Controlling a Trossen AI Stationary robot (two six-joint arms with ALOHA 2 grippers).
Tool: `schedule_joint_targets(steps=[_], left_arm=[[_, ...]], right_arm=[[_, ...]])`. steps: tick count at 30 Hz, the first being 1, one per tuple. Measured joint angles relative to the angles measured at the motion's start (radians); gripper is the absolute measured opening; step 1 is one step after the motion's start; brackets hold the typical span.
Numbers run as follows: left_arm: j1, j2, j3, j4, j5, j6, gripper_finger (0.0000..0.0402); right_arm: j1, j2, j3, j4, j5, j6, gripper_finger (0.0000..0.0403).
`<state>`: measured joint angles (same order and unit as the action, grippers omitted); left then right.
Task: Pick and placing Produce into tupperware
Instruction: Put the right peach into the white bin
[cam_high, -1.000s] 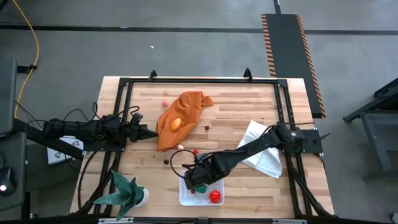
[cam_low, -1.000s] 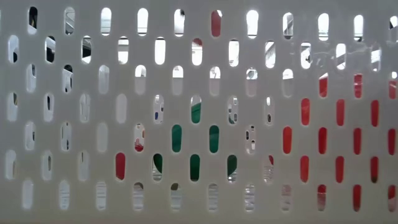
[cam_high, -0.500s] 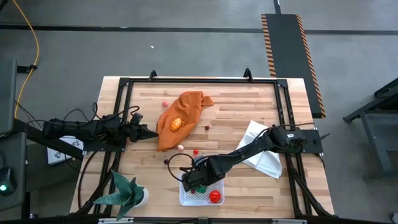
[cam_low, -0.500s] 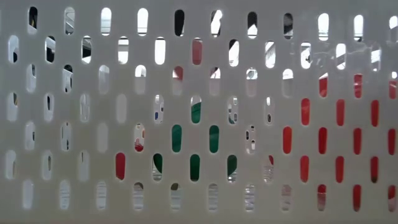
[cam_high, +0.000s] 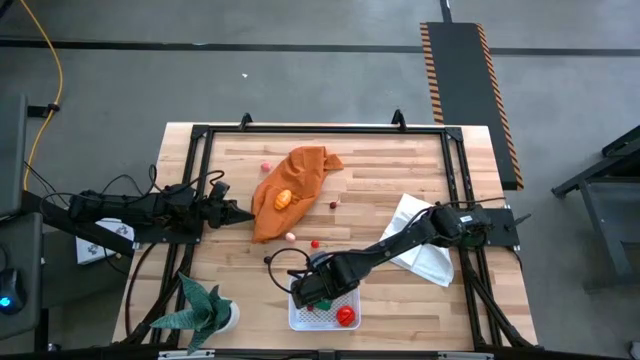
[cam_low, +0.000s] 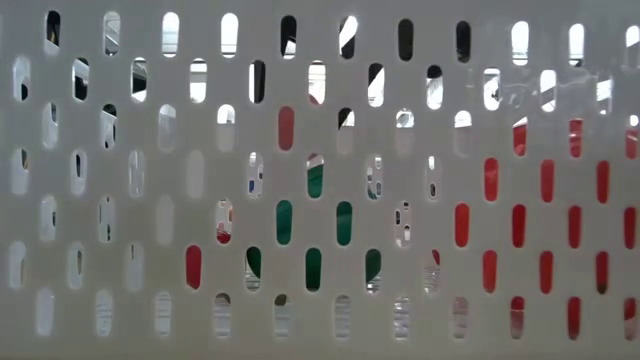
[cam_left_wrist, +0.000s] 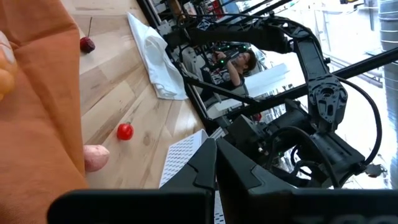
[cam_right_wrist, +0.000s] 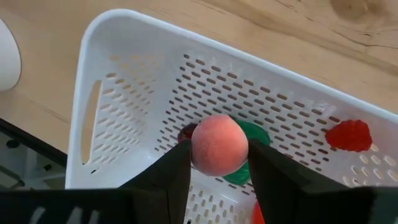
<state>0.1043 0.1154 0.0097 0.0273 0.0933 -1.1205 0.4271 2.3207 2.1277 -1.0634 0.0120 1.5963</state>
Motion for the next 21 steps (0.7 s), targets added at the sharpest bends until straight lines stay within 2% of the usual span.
schedule_joint_targets(steps=[15, 21], left_arm=[[0.0, 0.0, 0.0, 0.0, 0.0, 0.0, 0.0001], [0.0, 0.0, 0.0, 0.0, 0.0, 0.0, 0.0001]], right_arm=[[-0.001, 0.0, 0.0, 0.0, 0.013, -0.035, 0.014], [-0.002, 0.0, 0.0, 0.022, 0.032, -0.071, 0.0157]])
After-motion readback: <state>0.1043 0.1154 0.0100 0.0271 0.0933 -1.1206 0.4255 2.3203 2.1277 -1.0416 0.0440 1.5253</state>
